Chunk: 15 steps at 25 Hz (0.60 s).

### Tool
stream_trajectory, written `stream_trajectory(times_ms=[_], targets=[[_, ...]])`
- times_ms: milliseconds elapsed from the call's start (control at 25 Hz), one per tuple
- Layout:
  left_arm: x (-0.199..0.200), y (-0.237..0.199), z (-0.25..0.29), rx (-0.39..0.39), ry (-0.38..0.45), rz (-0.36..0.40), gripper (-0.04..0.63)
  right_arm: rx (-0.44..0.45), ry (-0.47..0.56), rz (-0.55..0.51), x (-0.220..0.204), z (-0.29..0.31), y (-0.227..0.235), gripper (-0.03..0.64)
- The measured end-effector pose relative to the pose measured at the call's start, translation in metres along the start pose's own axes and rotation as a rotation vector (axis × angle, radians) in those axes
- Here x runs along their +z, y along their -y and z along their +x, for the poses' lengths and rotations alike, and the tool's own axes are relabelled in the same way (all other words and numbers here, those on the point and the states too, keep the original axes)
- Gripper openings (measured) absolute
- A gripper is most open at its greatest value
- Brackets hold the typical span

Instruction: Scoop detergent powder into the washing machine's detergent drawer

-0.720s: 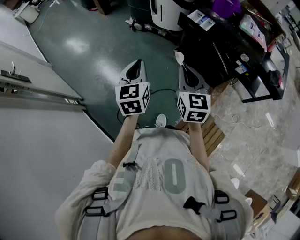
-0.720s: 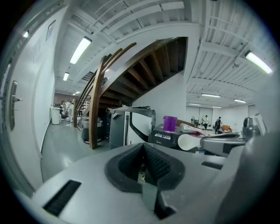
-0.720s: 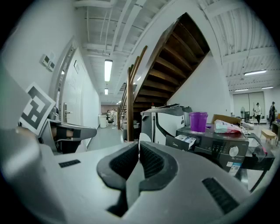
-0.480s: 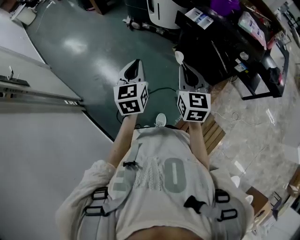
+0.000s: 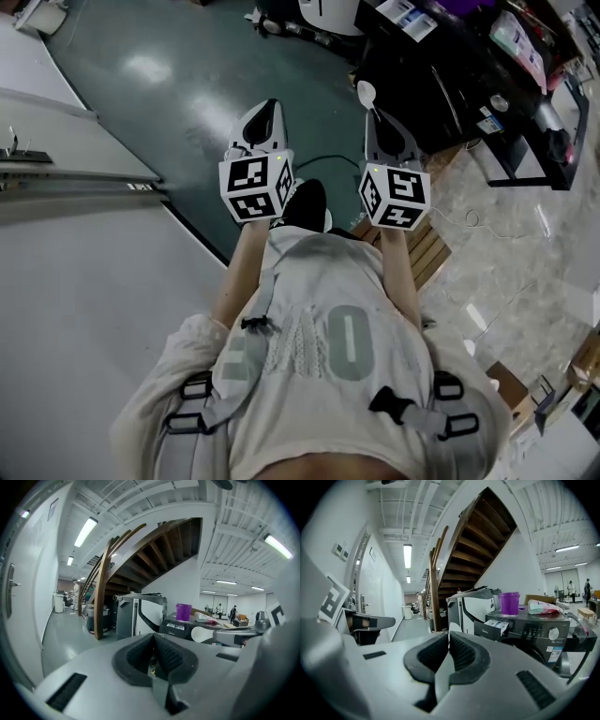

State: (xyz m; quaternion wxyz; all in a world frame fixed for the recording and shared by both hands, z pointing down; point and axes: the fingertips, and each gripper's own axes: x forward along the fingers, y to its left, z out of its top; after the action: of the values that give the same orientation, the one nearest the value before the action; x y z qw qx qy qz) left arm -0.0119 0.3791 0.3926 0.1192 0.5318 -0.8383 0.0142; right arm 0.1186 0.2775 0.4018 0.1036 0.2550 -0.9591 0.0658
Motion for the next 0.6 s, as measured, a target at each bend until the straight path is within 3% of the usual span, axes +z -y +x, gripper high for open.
stream_trajectory(times_ms=[320,600], targets=[[0.017,-0.016,0.044,-0.001,0.040,-0.012,0.020,0.014,0.028,-0.039,0.020,0.037,0.013,0.009],[0.042,-0.015,0.120,-0.071,0.068,0.004,0.021,-0.018,0.077,-0.065,0.046,0.087,0.045,0.011]])
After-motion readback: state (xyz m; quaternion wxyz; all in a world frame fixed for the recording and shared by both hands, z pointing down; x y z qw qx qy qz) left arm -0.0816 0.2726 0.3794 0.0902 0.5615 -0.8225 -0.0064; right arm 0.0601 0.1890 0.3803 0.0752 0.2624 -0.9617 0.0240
